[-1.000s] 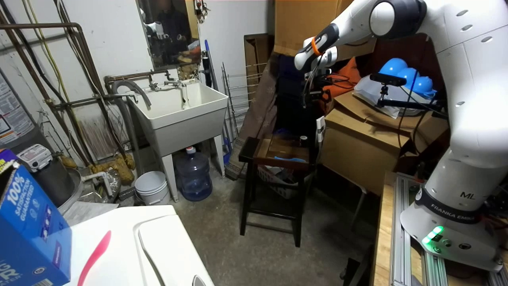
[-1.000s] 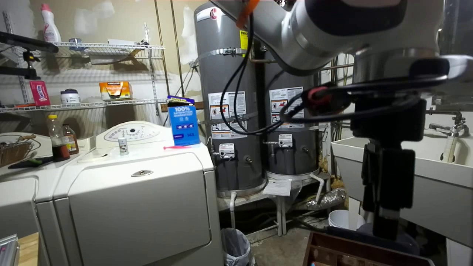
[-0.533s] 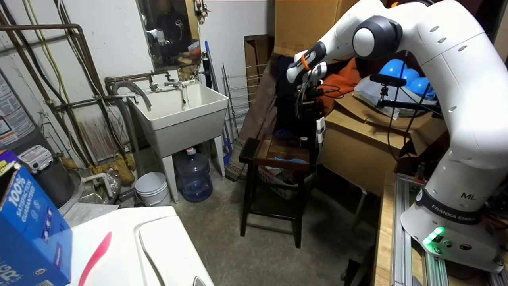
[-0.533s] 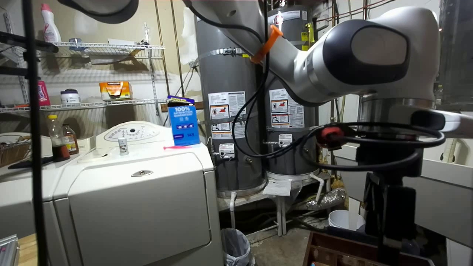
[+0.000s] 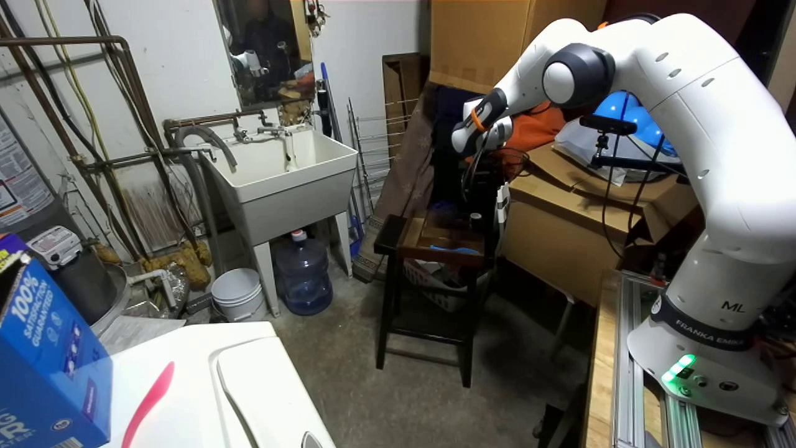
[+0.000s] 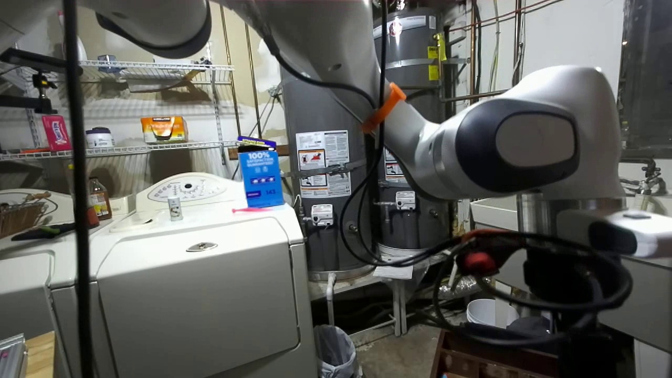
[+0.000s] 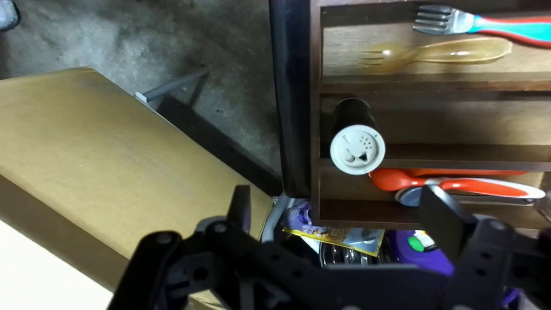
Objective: Pick up the black container from the stool and place it on top of the washing machine on the right.
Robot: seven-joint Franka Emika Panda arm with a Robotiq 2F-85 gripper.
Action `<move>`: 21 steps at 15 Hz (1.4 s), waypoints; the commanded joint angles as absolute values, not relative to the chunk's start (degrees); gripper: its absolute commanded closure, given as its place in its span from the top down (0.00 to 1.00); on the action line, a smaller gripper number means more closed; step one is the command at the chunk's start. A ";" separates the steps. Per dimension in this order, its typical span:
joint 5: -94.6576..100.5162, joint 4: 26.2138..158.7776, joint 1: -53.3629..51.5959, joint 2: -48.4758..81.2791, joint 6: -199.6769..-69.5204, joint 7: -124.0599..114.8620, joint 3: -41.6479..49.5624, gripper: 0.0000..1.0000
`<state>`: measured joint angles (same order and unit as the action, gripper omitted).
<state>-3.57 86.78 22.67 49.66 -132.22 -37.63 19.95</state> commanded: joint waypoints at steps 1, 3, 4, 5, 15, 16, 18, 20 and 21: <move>-5.54 85.40 21.54 55.59 -139.50 -41.38 20.86 1.00; -5.30 83.76 21.43 58.59 -141.76 -41.68 20.96 1.00; -5.38 83.15 21.58 59.58 -142.42 -41.32 20.79 1.00; -5.29 82.81 21.48 60.05 -142.80 -41.11 20.94 1.00; -5.25 77.29 21.76 64.41 -142.66 -40.64 20.98 1.00; -5.27 76.75 21.83 64.81 -142.54 -40.60 20.92 1.00; -5.30 76.11 21.89 65.36 -142.39 -40.57 20.89 1.00; -5.31 75.54 21.81 65.92 -142.42 -40.58 20.79 1.00; -5.30 75.36 21.72 66.21 -142.47 -40.59 20.74 0.98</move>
